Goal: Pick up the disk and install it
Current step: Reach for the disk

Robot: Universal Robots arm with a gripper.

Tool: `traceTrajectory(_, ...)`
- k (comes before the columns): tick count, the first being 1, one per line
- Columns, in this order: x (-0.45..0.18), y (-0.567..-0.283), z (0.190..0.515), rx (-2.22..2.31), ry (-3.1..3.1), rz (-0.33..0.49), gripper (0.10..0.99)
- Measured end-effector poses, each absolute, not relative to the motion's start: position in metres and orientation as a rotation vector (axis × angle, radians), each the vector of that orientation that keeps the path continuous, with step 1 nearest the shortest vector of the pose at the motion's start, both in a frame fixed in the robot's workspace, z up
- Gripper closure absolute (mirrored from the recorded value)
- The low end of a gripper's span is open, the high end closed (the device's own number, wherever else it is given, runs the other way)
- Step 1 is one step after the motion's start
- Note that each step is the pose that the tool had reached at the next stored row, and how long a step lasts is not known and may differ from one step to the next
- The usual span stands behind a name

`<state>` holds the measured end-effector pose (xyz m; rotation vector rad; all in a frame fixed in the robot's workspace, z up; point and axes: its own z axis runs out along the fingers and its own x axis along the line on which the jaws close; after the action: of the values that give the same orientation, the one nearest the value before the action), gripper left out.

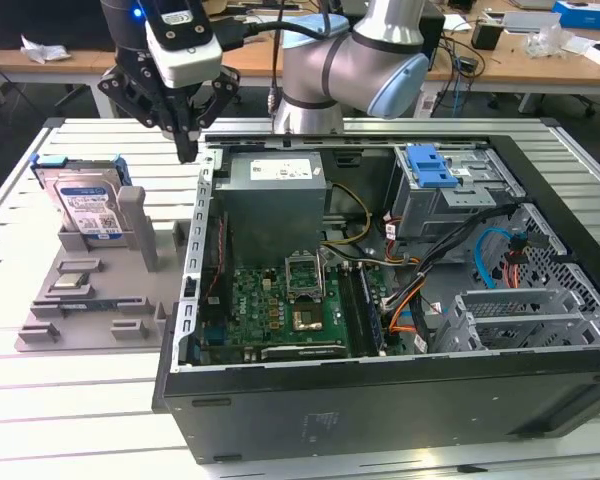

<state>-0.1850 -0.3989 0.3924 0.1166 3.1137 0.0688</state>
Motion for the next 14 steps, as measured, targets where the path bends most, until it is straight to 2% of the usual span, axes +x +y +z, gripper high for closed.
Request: traceTrajectory(14,-0.217,-0.399,0.391,0.117,3.114,0.069,0.98)
